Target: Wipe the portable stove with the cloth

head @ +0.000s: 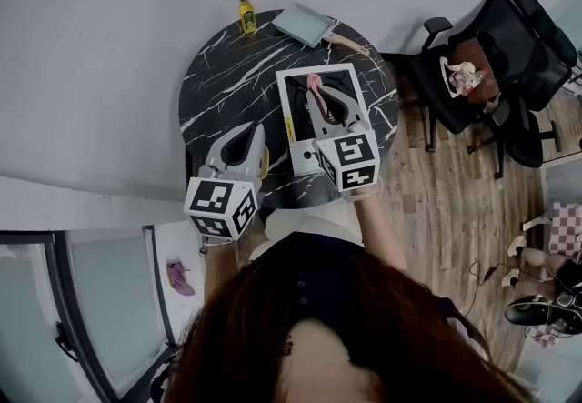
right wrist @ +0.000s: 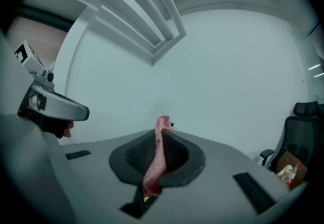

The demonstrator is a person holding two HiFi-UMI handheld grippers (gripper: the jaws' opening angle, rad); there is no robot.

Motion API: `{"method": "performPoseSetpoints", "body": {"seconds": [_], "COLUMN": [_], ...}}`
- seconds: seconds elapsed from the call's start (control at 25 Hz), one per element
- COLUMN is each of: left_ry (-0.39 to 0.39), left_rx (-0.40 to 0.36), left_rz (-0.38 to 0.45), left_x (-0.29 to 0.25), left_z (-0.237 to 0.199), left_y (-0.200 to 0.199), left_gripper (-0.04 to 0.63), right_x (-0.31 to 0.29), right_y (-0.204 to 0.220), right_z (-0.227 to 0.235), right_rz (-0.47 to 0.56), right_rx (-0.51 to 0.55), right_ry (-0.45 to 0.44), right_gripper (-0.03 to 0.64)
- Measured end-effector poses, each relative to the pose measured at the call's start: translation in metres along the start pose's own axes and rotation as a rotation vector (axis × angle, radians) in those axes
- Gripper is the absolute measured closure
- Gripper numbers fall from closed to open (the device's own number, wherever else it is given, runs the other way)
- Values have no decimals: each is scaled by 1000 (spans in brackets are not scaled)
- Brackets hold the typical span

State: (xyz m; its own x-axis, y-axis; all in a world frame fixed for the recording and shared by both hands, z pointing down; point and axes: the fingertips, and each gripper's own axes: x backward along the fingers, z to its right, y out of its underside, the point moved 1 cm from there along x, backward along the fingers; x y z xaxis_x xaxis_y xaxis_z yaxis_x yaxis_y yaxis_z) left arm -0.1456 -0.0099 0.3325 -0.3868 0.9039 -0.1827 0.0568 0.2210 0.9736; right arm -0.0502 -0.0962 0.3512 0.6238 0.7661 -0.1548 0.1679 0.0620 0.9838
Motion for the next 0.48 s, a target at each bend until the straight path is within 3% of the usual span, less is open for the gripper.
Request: {"method": "performPoseSetpoints", "body": {"seconds": [0.48], "left_ry": [-43], "left_rx": [5], "left_rz": [28], "left_x": [23], "left_z": [21], "left_y": [1], "left_gripper": [583], "right_x": [58], "right_y": [-13], "right_z": [-5], "right_rz": [32], "right_rx": [26], "right_ry": [1], "right_gripper": [597]}}
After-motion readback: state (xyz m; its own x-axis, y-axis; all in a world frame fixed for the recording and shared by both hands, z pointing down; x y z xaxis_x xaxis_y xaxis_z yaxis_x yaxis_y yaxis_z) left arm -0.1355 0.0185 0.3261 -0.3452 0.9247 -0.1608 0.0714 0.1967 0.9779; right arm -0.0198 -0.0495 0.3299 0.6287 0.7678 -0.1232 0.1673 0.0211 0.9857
